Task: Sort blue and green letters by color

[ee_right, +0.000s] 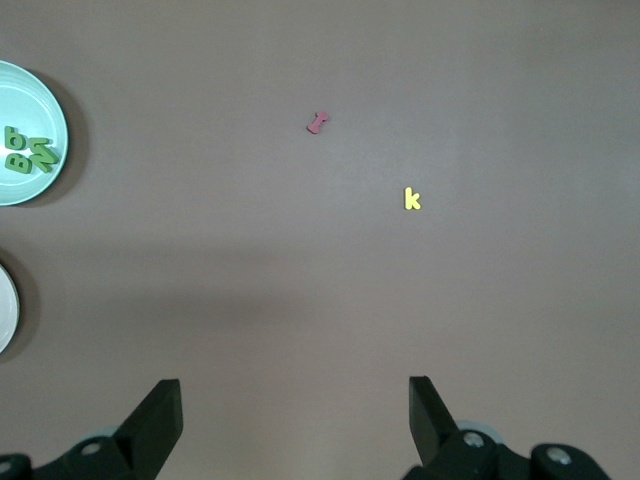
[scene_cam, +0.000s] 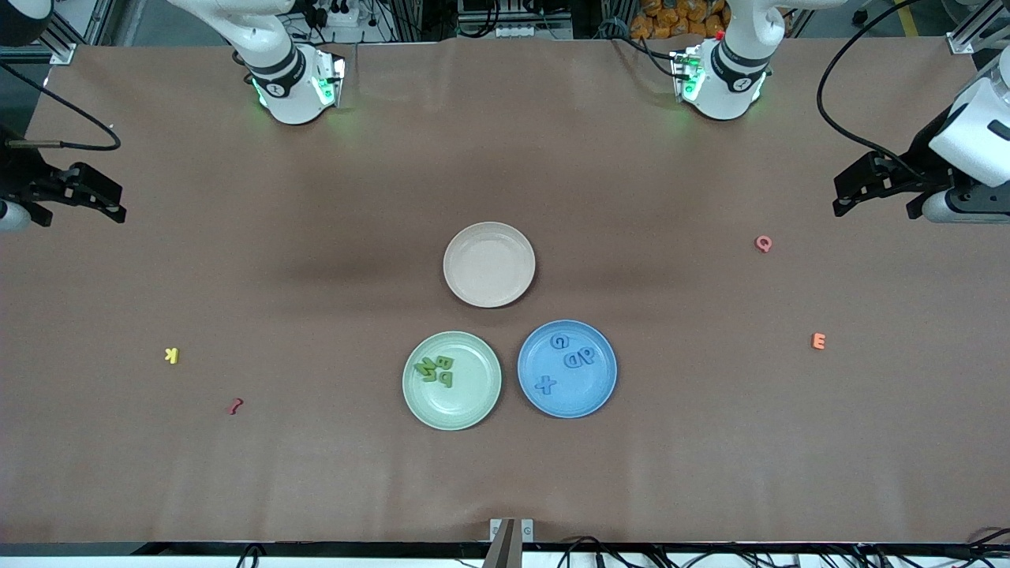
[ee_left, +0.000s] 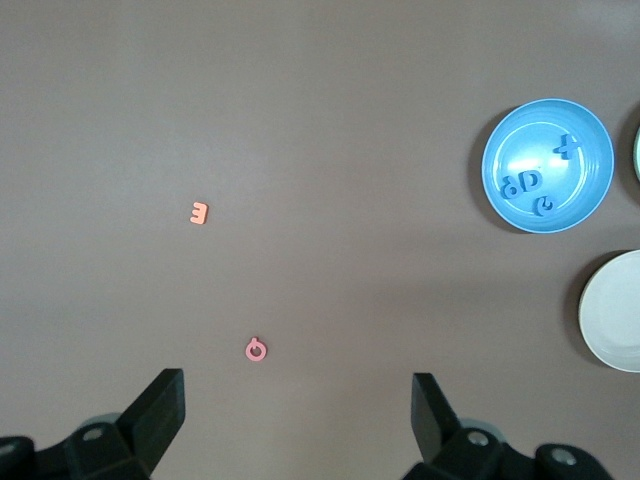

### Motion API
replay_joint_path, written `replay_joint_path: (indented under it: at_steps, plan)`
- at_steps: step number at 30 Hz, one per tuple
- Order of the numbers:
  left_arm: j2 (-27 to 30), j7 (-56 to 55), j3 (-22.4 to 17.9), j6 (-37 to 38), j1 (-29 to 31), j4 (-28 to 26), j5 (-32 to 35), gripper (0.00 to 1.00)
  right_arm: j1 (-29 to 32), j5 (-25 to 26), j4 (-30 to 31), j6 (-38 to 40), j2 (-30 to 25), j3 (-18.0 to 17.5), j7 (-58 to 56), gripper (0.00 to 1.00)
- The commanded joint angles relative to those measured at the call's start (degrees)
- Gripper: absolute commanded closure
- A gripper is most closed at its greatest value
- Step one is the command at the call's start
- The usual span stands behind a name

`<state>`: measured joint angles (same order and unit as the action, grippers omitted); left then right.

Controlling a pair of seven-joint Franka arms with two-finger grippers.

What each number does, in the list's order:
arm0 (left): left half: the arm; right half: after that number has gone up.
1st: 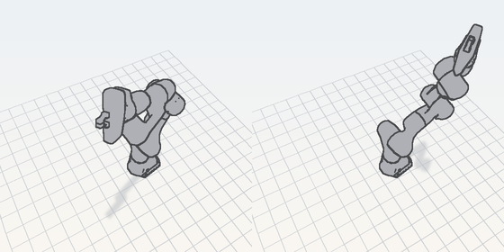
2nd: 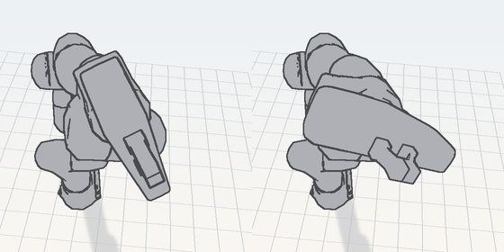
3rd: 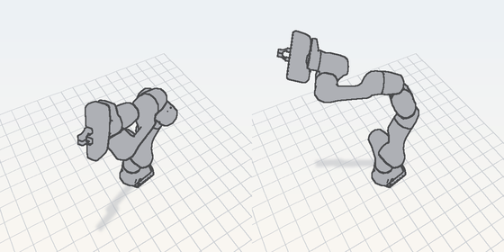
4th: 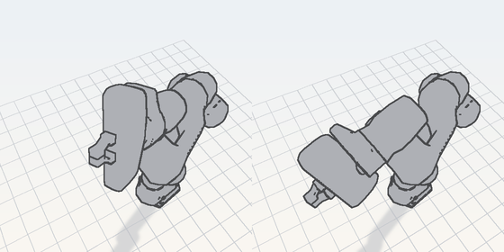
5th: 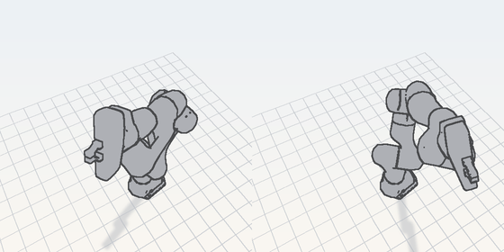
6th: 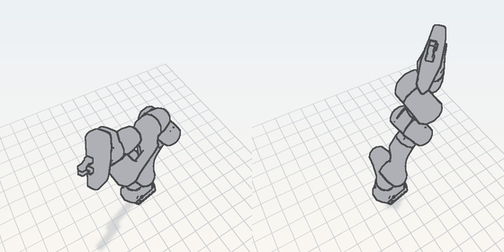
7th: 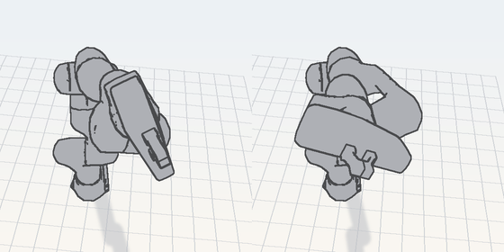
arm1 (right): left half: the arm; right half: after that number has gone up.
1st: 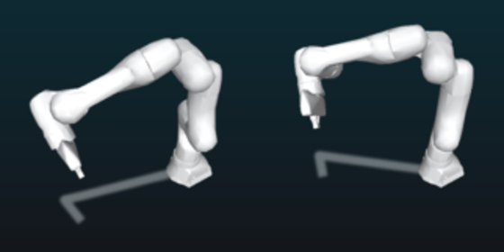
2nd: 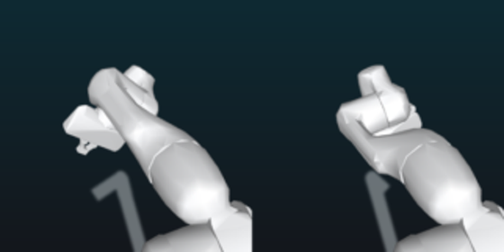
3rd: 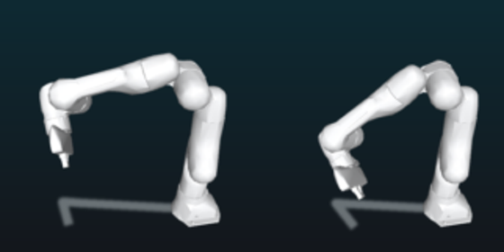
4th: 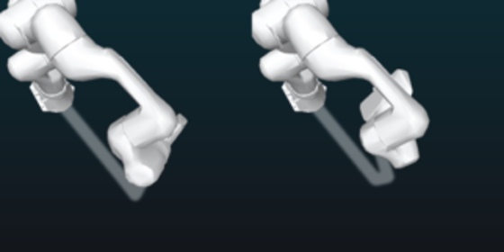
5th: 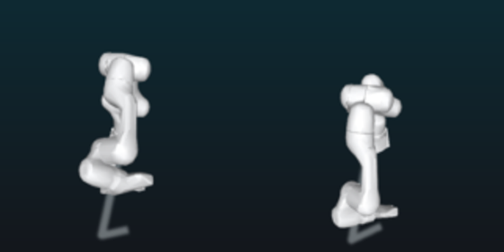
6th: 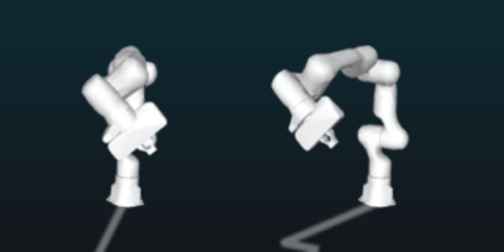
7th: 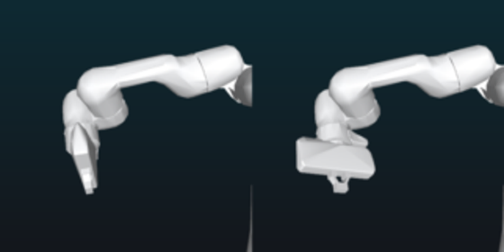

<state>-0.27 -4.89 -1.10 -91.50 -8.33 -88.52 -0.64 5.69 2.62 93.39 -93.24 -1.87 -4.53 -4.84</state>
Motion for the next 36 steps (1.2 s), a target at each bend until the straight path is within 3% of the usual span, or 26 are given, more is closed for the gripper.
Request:
replay_joint_path:
  at_steps: [1,17,22,36]
  plan:
    - [-0.87,0.67,-0.57,1.24,-0.38,1.77,1.43,0.0,0.02,-1.21,2.32,-1.24,-2.08,0.14,-0.96,0.0]
    - [-1.14,0.5,-0.66,0.62,-0.46,1.77,1.51,0.0,-0.16,-1.39,2.06,-1.5,-2.7,-0.12,-0.88,0.0]
    - [-1.22,1.2,-0.75,0.53,-0.2,1.68,1.69,0.0,0.11,-5.42,2.06,-1.41,-2.7,0.14,-0.96,0.0]
    - [-1.14,1.29,-0.75,0.53,-0.2,1.68,2.66,0.0,-0.16,-4.99,2.06,-0.71,-2.61,0.14,-0.7,0.0]
